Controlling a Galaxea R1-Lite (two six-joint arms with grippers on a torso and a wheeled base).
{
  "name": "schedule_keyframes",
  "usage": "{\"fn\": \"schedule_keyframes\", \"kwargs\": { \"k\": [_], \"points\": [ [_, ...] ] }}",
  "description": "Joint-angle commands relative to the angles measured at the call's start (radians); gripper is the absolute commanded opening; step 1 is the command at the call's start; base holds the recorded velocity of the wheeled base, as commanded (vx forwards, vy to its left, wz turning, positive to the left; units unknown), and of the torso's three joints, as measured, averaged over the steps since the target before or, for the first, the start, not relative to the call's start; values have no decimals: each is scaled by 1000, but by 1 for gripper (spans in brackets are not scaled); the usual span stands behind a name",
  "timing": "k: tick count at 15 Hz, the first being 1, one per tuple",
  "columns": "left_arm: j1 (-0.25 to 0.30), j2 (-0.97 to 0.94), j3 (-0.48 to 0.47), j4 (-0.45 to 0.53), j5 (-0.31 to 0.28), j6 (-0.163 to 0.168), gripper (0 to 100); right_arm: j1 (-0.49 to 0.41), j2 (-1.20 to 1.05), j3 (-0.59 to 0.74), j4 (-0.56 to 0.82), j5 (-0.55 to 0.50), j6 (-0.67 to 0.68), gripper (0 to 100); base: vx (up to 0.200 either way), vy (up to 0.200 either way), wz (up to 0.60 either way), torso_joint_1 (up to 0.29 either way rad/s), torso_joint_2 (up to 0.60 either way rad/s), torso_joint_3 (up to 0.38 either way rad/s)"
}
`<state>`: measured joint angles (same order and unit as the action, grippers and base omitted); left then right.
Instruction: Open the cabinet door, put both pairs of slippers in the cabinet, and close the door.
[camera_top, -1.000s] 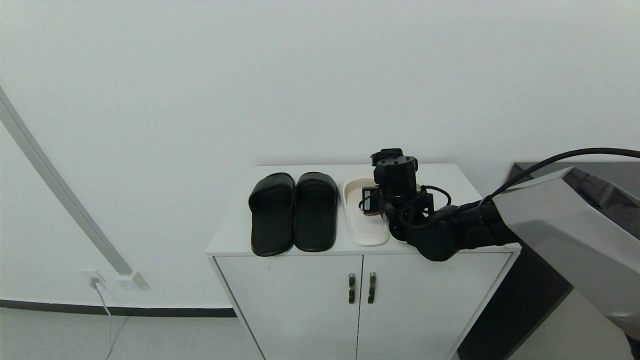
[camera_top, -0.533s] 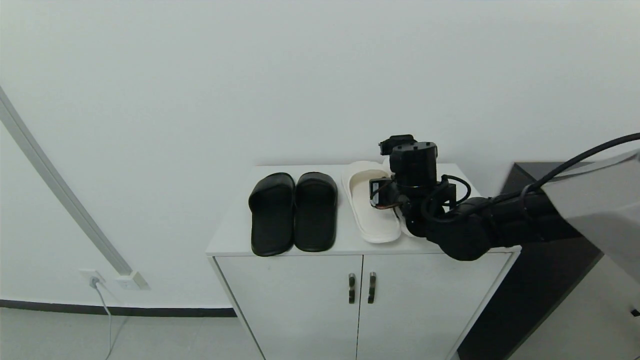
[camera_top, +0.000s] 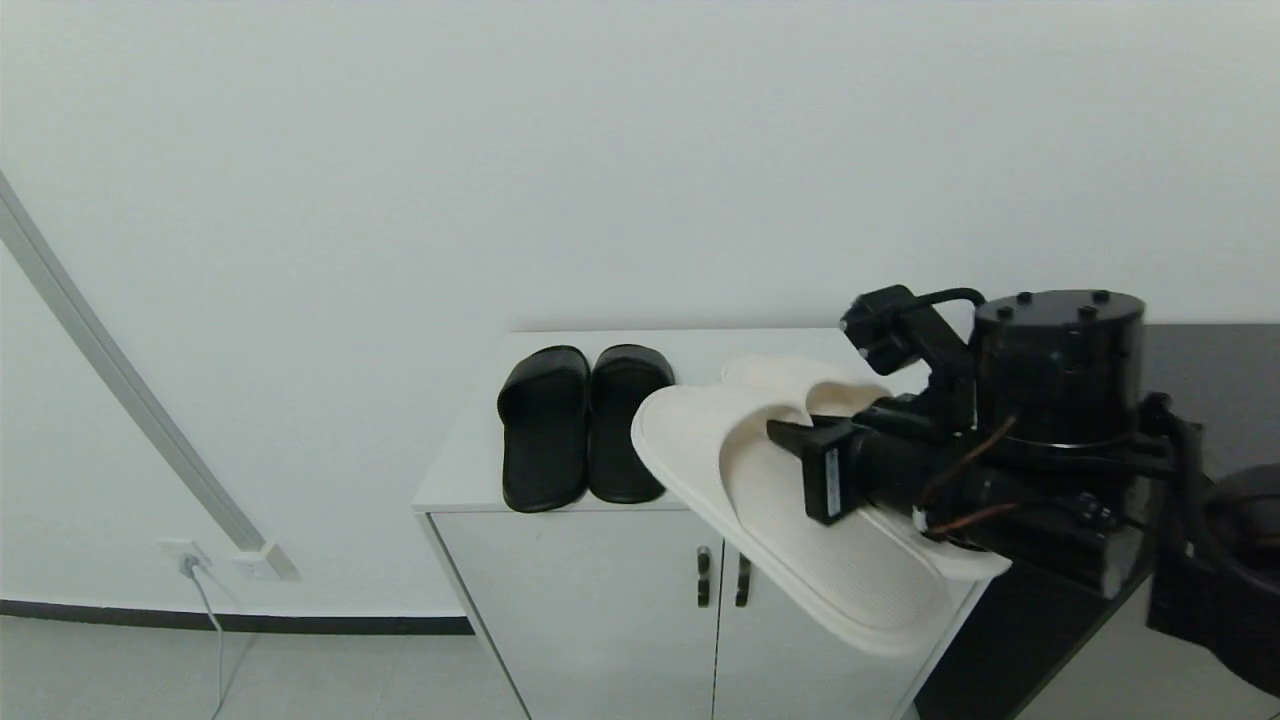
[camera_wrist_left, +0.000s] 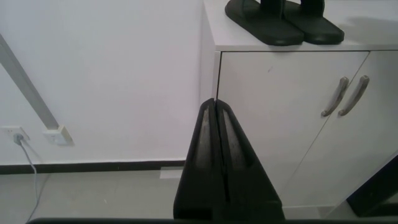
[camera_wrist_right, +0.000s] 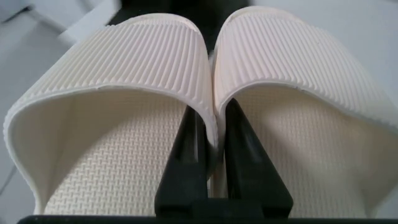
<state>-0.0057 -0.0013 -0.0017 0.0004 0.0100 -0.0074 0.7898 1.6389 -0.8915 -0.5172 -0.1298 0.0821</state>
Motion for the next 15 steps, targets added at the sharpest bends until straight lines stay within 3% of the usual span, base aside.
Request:
{"fn": "schedule_keyframes", "kwargs": {
  "k": [1, 3, 9, 15],
  "points": [
    [0, 1, 0, 1, 1, 0, 0, 22, -180, 149, -1, 113, -10, 0, 0, 0, 0, 0, 0, 0],
    [0, 1, 0, 1, 1, 0, 0, 22, -226, 206, -1, 180, -22, 0, 0, 0, 0, 0, 0, 0],
    [0, 1, 0, 0, 1, -2, 0, 23, -220, 247, -6, 187, -24, 0, 0, 0, 0, 0, 0, 0],
    [0, 1, 0, 1, 1, -3, 0, 23, -212, 250, -6, 188, -24, 0, -200, 0, 0, 4, 2, 3]
  ]
}}
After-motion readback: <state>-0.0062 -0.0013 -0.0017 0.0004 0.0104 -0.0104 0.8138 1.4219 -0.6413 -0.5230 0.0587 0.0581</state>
